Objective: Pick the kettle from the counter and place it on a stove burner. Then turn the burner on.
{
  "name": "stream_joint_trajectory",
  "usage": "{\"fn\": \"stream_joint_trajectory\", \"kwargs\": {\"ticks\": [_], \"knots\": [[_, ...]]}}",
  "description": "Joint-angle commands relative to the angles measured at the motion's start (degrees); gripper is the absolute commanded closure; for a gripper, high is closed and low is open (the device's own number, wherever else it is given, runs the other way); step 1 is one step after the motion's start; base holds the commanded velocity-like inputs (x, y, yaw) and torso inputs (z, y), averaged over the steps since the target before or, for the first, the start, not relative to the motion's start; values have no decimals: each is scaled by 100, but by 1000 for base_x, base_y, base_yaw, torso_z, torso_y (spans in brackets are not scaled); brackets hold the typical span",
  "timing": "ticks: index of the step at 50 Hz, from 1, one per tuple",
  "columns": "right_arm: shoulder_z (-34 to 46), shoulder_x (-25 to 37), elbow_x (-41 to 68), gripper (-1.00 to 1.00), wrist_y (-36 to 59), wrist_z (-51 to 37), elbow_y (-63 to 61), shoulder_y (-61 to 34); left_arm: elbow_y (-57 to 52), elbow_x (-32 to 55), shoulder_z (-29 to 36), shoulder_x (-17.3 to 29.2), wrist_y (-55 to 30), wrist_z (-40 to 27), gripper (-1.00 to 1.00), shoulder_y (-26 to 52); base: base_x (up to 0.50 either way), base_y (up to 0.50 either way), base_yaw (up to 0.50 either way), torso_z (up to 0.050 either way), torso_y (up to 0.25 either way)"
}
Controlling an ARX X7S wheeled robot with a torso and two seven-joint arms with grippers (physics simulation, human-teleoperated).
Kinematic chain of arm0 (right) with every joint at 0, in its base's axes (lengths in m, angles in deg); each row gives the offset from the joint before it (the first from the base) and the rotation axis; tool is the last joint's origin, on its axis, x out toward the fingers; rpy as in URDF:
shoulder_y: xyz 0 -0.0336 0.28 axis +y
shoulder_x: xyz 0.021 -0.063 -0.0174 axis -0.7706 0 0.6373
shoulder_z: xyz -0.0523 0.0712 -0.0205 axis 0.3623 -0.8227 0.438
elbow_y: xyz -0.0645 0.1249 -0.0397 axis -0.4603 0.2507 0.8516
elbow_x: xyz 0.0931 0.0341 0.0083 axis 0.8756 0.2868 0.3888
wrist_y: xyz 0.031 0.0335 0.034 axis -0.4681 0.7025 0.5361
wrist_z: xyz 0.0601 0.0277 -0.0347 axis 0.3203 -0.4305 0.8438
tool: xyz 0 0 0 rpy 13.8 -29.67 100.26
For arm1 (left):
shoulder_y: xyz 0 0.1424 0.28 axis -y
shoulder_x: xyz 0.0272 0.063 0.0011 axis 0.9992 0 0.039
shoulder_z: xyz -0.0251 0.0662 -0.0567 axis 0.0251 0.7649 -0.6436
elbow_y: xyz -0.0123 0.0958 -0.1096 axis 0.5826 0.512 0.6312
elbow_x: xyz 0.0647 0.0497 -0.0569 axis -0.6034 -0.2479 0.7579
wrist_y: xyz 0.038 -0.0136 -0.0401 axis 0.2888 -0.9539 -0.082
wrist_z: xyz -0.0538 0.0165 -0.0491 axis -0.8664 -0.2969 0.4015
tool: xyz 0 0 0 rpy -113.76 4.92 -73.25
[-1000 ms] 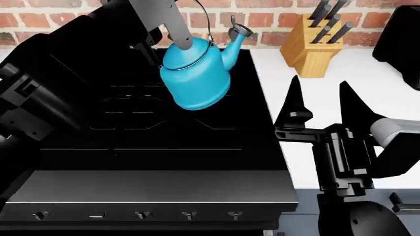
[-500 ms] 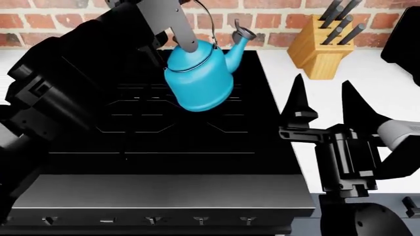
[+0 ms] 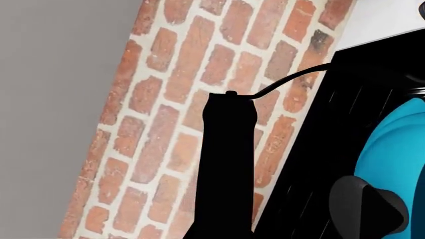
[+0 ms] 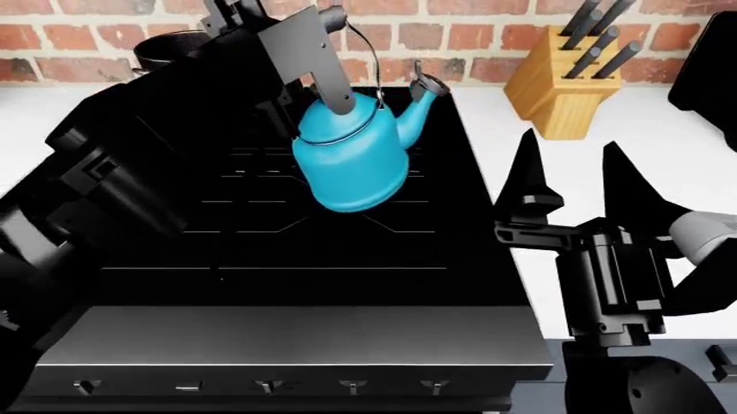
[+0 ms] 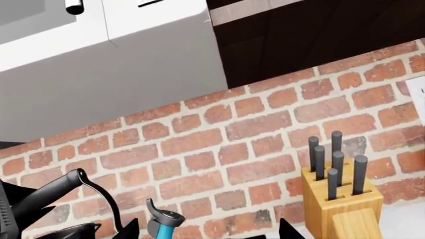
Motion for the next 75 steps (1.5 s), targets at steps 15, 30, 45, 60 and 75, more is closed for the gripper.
{"fn": "stream_joint_trajectory", "kwargs": {"ticks": [15, 30, 45, 60, 75], "knots": [[77, 12, 23, -100, -54, -14, 91, -16, -47, -398, 102, 122, -29, -100, 100, 54, 0, 0, 0, 1, 1], [74, 43, 67, -100, -84, -37, 81, -8, 148, -403, 261, -18, 132, -50, 100, -67, 0, 0, 0, 0, 1], [86, 68, 103, -100, -103, -64, 76, -14, 427, -425, 392, -156, 230, -40, 100, -172, 0, 0, 0, 0, 1], [91, 98, 141, -100, -126, -86, 71, -7, 341, -358, 403, -194, 320, 12, -100, -259, 0, 0, 0, 0, 0], [115, 115, 162, -100, -157, -92, 108, -13, 197, -335, 352, -171, 277, 15, -100, -243, 0, 0, 0, 0, 0]]}}
